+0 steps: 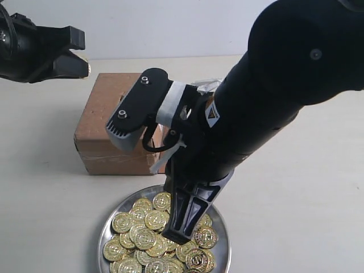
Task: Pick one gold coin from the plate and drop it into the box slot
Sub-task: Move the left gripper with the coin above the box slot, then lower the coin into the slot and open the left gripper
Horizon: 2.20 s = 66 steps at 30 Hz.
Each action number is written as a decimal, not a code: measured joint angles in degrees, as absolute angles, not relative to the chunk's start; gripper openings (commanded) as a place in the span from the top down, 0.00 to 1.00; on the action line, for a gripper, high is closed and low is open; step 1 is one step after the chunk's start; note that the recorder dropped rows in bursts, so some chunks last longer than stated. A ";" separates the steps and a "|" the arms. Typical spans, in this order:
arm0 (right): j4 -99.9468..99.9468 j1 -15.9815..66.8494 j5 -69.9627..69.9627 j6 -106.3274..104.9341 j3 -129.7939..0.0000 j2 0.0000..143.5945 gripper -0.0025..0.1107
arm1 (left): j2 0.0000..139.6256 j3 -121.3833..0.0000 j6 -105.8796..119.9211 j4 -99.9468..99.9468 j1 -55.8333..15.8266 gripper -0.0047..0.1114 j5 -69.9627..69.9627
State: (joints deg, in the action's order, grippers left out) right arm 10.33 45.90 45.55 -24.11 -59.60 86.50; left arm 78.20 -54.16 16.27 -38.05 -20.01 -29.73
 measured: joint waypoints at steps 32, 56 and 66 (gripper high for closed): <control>14.82 45.90 47.06 -23.56 -59.60 86.50 0.98 | 104.48 -73.73 -61.74 35.07 -38.18 0.96 -37.37; 14.82 45.90 47.63 -23.56 -59.60 86.50 0.98 | 107.64 -73.86 -58.97 35.23 -38.64 0.96 -38.09; 14.82 45.90 47.63 -23.56 -59.60 86.50 0.98 | 107.64 -73.86 -57.74 34.56 -39.21 0.96 -37.25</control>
State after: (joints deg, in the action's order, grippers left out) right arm 14.82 45.90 47.63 -23.56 -59.60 86.50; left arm 107.64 -73.86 -57.74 34.56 -39.21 -37.25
